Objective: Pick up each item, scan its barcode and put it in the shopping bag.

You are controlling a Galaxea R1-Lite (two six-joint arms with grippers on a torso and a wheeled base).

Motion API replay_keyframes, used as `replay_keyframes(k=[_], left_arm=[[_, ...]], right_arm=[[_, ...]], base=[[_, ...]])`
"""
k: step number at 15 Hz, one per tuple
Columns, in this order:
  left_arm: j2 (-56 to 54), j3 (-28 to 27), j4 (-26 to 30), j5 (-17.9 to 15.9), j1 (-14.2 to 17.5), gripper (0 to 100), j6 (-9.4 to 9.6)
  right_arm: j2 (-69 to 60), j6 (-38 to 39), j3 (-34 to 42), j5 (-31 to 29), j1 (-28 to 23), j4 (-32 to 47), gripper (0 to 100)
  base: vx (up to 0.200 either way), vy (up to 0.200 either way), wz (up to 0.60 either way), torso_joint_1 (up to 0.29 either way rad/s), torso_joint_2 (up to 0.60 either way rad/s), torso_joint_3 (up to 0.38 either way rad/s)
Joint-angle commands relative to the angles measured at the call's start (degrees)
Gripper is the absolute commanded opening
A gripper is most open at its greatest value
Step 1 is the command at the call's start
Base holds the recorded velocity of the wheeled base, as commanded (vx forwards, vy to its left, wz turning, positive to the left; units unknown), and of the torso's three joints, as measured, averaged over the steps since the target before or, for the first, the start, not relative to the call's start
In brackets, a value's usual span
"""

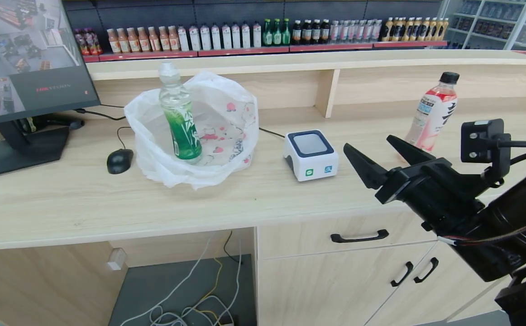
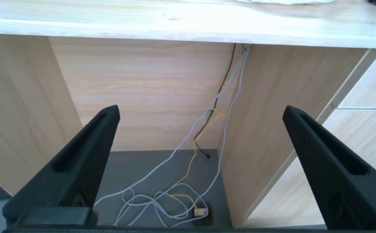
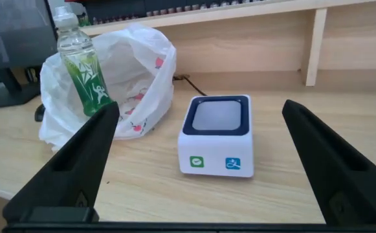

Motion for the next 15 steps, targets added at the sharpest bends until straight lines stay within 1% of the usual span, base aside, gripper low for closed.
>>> replay_keyframes(k=[1, 4, 13, 15], left_arm=[[0.0, 0.0, 0.0, 0.0, 0.0, 100, -0.04], [0.0, 0.0, 0.0, 0.0, 0.0, 100, -0.04], [0.0, 0.0, 0.0, 0.0, 0.0, 100, 0.05], [0.0, 0.0, 0.0, 0.0, 0.0, 100, 0.4]], right_arm=[[-0.1, 0.0, 1.0, 0.0, -0.3, -0.1, 100], [-0.7, -0.5, 1.7, 0.0, -1.1, -0.1, 100], [-1.9, -0.5, 3.5, 0.0, -1.2, -0.1, 100], [-2.2, -0.4, 3.5, 0.0, -1.2, -0.1, 100]], base=[[0.0, -0.2, 0.0, 0.012, -0.01, 0.007], [0.0, -0.2, 0.0, 0.004, 0.0, -0.001], [0.0, -0.2, 0.0, 0.001, 0.0, 0.002], [0.0, 0.0, 0.0, 0.0, 0.0, 0.0]])
